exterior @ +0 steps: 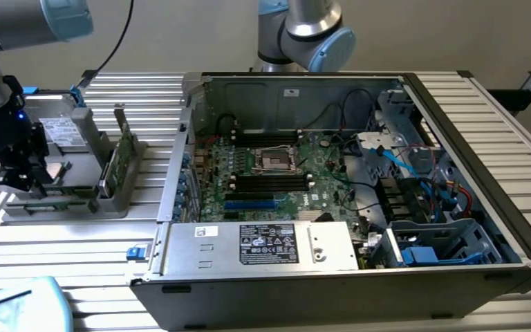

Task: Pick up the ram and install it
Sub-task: 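Pick up the ram and move it above insertion slot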

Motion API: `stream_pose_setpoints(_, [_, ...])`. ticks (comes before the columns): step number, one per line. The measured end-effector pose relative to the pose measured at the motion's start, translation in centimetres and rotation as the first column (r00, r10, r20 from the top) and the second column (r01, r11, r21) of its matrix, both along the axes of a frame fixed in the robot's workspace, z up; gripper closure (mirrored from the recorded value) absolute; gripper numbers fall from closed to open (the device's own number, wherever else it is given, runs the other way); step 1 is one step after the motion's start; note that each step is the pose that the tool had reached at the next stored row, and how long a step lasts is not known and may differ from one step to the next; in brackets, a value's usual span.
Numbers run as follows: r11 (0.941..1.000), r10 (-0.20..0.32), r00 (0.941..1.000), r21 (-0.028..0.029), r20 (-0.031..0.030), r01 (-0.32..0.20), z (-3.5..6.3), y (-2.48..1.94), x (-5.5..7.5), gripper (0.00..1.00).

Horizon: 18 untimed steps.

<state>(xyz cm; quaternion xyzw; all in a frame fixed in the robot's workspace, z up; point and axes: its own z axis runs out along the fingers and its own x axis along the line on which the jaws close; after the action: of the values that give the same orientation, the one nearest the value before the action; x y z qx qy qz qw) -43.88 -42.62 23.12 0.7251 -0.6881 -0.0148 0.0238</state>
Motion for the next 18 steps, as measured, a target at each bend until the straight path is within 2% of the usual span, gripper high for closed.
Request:
stream_pose_setpoints(8, [1.0, 0.0, 1.0, 0.001, -0.0027, 0.0, -0.53, -0.52, 0.1, 0.63])
stream_pose_setpoints(14, [1.0, 0.0, 0.9999, 0.0043, -0.0108, 0.0, -0.7, -0.82, 0.6, 0.63])
stream_pose_setpoints(18, [1.0, 0.0, 0.9999, 0.0051, -0.0117, 0.0, -1.16, -0.84, 0.7, 0.63])
